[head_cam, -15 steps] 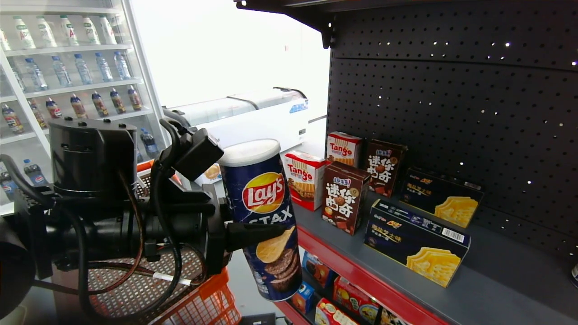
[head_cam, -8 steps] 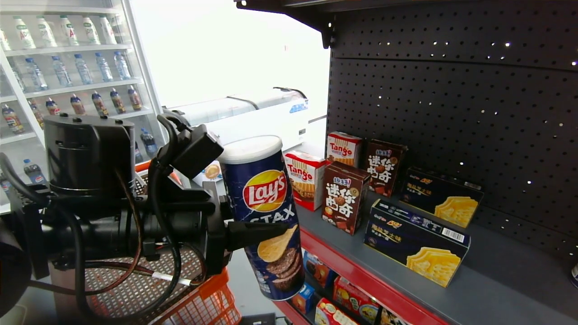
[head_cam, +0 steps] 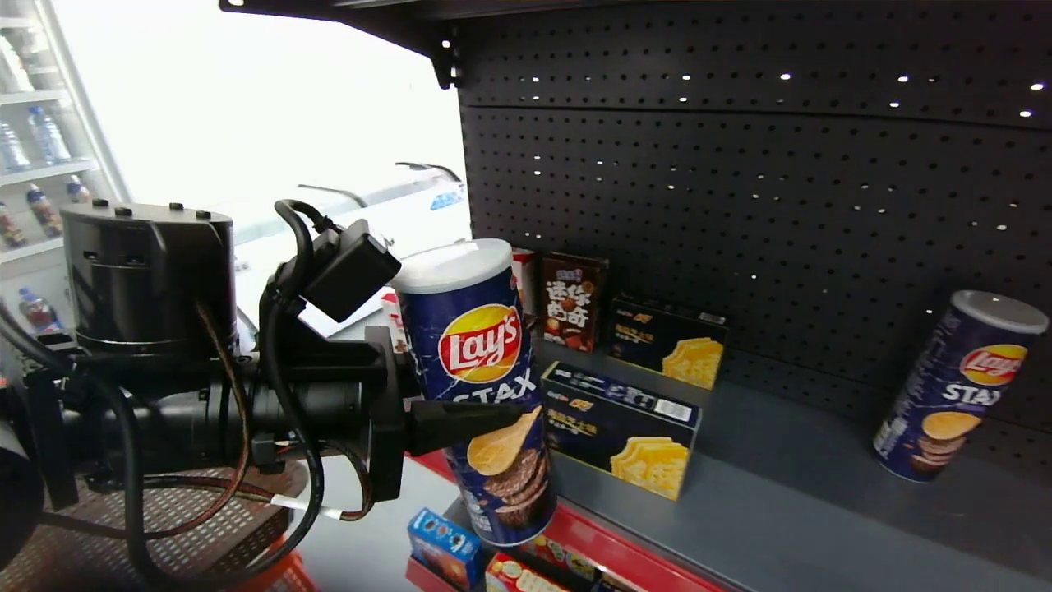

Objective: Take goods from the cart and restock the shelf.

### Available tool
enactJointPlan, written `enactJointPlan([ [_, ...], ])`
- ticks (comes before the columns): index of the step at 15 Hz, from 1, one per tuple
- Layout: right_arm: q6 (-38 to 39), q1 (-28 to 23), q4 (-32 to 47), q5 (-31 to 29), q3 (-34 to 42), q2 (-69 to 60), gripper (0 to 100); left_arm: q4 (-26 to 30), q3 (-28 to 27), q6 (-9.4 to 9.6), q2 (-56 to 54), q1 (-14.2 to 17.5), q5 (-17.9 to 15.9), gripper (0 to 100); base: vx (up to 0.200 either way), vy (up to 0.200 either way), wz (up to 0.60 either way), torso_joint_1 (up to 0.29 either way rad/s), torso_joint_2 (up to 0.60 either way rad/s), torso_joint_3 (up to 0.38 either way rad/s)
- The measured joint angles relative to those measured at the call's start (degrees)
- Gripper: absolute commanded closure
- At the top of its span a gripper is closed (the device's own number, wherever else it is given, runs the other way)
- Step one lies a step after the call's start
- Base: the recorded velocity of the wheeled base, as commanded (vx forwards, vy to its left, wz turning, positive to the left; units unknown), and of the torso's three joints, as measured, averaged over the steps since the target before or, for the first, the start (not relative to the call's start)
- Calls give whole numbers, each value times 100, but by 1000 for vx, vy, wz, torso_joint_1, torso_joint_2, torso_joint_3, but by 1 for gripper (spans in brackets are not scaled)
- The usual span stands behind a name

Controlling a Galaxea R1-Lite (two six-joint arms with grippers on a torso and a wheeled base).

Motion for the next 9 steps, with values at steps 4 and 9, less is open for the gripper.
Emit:
enactJointPlan([
  [4,-7,-2,2,9,0,0,0,29,-322,-11,-45,-295,0,100,0,0,-600,1,2,2],
  [9,-2,0,2,9,0,0,0,16,-446,-9,-50,-350,0,100,0,0,-600,3,0,5],
])
